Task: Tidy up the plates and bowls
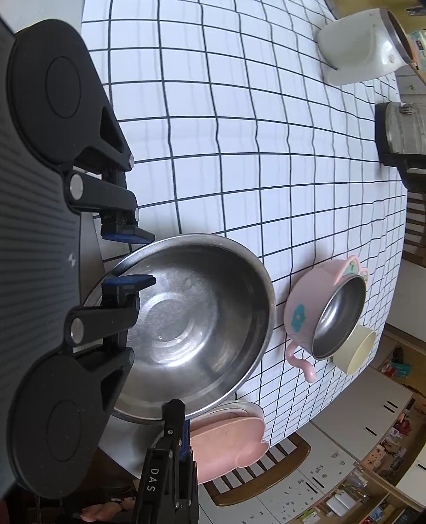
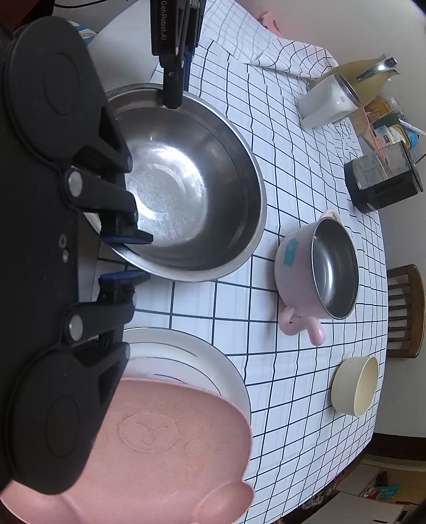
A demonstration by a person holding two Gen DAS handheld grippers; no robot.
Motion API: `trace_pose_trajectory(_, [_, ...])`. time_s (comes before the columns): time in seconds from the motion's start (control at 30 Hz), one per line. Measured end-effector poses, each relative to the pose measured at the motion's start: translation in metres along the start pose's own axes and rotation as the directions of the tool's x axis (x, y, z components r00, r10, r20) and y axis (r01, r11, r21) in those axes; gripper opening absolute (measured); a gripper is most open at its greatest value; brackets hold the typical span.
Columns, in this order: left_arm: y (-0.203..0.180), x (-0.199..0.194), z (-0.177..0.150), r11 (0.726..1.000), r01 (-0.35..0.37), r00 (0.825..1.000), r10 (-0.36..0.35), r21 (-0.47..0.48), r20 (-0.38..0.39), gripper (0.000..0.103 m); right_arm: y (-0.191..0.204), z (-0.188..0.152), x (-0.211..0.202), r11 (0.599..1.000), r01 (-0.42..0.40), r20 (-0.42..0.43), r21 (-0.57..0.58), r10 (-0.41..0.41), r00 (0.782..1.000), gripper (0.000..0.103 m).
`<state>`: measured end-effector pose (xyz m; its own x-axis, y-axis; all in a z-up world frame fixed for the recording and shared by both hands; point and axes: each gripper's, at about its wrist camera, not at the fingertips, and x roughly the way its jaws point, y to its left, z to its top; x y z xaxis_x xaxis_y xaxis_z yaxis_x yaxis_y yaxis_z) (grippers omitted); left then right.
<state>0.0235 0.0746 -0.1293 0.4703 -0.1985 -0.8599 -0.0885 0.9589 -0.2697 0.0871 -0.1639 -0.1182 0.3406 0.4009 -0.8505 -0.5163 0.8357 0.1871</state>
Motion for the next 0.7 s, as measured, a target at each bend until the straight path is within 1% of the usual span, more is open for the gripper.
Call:
trace_pose_trajectory(0.1, [0.001, 0.000, 0.001, 1.000, 0.004, 1.000, -0.004, -0.003, 0.004, 0.019, 0.001, 0.000, 0.001, 1.000, 0.012, -0.012, -0.010, -0.012, 1.000, 0.018])
trace_pose_trajectory(0.2, [0.000, 0.002, 0.003, 1.000, 0.009, 1.000, -0.009, 0.000, -0.002, 0.019, -0.001, 0.002, 0.002, 1.000, 0.006, -0.025, 0.013, -0.006, 1.000, 0.019])
trace_pose_trajectory(0.37, [0.000, 0.005, 0.005, 1.000, 0.018, 1.000, -0.018, 0.009, -0.025, 0.019, -0.002, 0.002, 0.004, 1.000, 0.008, -0.045, 0.015, -0.008, 0.999, 0.024])
trace_pose_trajectory(0.47, [0.001, 0.004, 0.006, 1.000, 0.006, 1.000, -0.006, 0.017, -0.027, 0.019, -0.004, 0.004, 0.000, 1.000, 0.019, -0.038, 0.002, -0.019, 0.999, 0.027])
trace_pose_trajectory(0.57, [0.004, 0.001, 0.008, 1.000, 0.009, 0.999, -0.009, 0.015, -0.031, 0.019, -0.009, 0.009, -0.007, 1.000, 0.015, -0.025, 0.009, -0.015, 1.000, 0.027])
trace_pose_trajectory(0.7, [0.002, -0.008, 0.012, 0.999, -0.015, 1.000, 0.015, 0.047, -0.008, 0.019, -0.013, 0.018, -0.018, 1.000, 0.014, 0.006, 0.018, -0.014, 1.000, 0.028])
